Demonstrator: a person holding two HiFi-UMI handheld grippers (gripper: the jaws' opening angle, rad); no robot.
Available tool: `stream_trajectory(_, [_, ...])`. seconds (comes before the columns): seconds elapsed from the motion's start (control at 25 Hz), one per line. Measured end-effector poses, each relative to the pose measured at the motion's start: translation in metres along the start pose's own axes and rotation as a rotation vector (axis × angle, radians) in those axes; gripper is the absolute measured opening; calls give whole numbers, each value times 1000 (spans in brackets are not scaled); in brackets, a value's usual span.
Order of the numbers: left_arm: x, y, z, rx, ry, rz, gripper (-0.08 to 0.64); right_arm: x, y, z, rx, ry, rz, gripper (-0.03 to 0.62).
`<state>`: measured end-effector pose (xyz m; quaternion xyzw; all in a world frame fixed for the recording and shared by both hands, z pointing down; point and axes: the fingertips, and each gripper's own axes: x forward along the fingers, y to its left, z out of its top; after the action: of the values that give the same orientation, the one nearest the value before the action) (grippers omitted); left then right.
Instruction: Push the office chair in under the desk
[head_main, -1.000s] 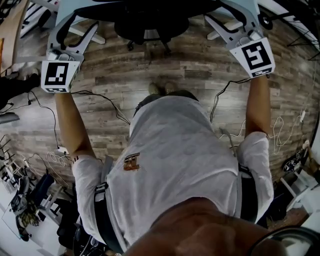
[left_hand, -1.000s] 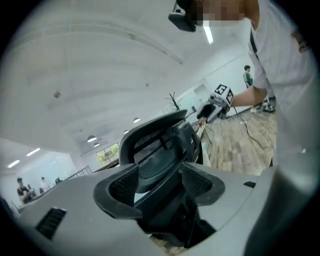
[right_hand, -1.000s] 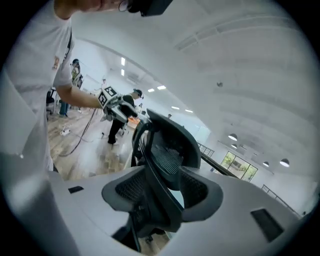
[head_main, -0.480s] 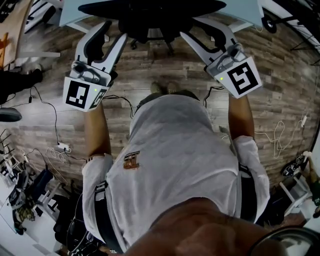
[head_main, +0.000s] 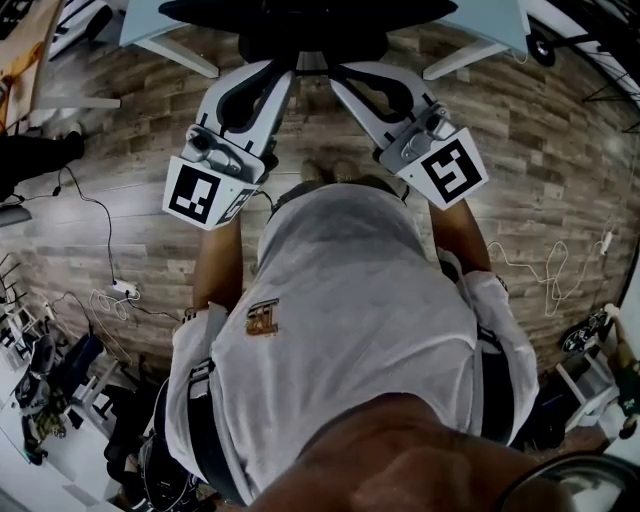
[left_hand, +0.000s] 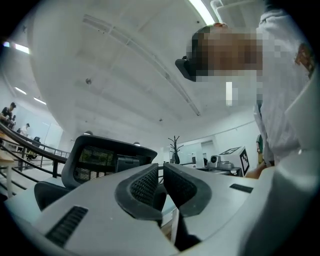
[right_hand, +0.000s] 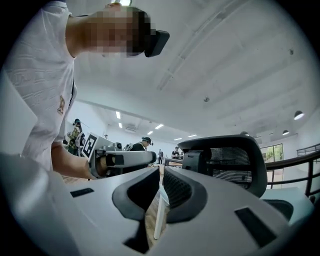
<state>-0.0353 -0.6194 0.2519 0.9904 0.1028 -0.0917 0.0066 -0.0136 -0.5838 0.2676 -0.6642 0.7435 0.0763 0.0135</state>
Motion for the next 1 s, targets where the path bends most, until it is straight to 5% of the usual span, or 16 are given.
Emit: stream_trajectory(1.0, [-5, -18, -12, -11, 9, -19, 18, -3, 21, -8, 50, -3, -13, 34])
